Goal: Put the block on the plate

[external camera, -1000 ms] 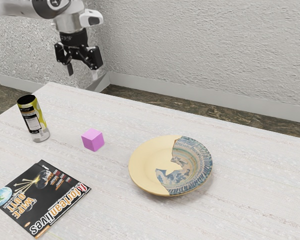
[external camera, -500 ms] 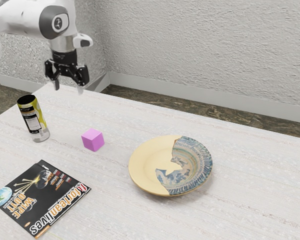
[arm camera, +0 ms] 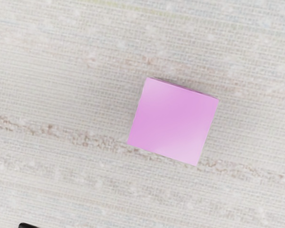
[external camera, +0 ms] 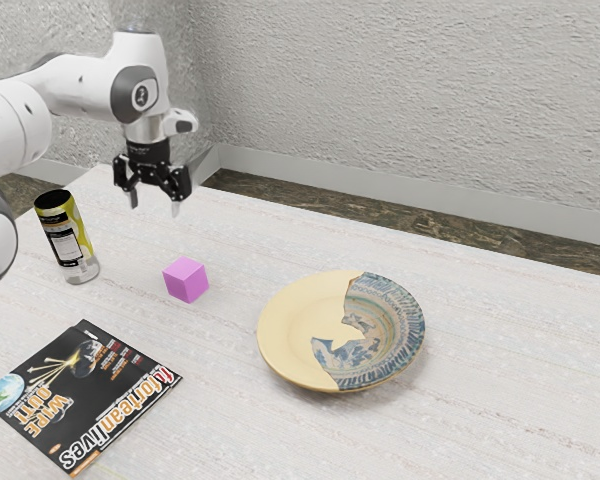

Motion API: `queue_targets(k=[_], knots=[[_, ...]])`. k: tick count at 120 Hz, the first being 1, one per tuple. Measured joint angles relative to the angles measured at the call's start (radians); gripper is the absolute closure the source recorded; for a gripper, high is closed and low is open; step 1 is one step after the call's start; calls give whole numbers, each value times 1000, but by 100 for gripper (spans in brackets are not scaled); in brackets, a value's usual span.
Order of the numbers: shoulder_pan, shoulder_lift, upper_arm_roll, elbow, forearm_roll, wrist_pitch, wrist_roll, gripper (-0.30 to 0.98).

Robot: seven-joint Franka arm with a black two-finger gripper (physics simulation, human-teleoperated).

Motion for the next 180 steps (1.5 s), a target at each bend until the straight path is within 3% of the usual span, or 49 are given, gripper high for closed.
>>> queue_targets(k=[26, 73, 180], knots=[[19, 76, -2, -4, -2, 74, 11, 0], [21, 63, -26, -152, 0, 196, 28, 0], [27, 46, -31, -236, -1, 269, 108, 0]])
